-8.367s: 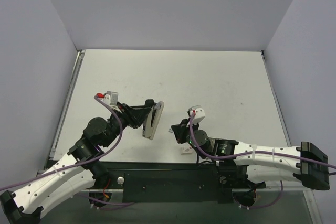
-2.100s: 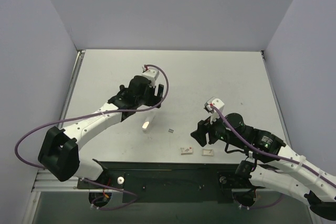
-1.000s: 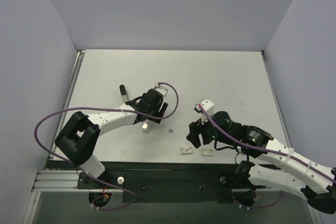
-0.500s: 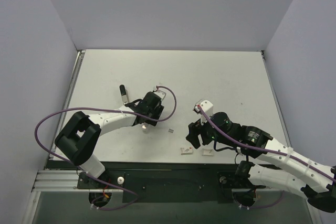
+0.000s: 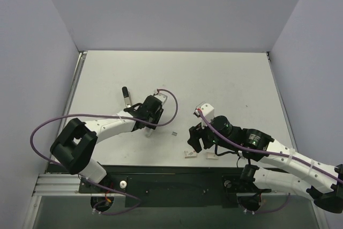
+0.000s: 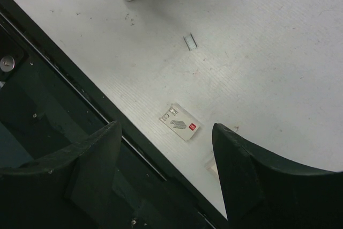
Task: Unload the staples from the stapler
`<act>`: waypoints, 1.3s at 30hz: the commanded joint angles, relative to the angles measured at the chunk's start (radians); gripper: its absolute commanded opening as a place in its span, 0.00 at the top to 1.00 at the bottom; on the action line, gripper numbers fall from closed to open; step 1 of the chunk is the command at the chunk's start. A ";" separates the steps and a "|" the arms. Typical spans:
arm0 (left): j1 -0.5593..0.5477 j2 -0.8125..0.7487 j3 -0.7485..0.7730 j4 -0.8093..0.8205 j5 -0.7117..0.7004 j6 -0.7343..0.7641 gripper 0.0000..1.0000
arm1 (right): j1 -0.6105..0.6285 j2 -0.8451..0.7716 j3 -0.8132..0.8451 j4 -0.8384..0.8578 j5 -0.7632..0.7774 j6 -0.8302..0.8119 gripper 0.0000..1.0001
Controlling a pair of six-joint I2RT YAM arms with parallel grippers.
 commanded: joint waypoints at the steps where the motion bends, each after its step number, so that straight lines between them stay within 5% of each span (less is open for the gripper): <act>1: 0.001 -0.097 -0.008 0.035 0.016 -0.020 1.00 | 0.011 0.002 0.010 0.015 0.043 0.003 0.37; 15: -0.035 -0.312 -0.111 0.208 0.448 -0.100 1.00 | 0.011 -0.028 0.043 -0.037 0.025 -0.046 0.37; 28: -0.117 -0.430 -0.201 0.436 0.775 -0.147 1.00 | 0.069 -0.060 0.100 -0.050 -0.188 -0.146 0.39; 39: -0.228 -0.482 -0.255 0.601 0.922 -0.192 1.00 | 0.085 -0.096 0.099 -0.028 -0.325 -0.186 0.43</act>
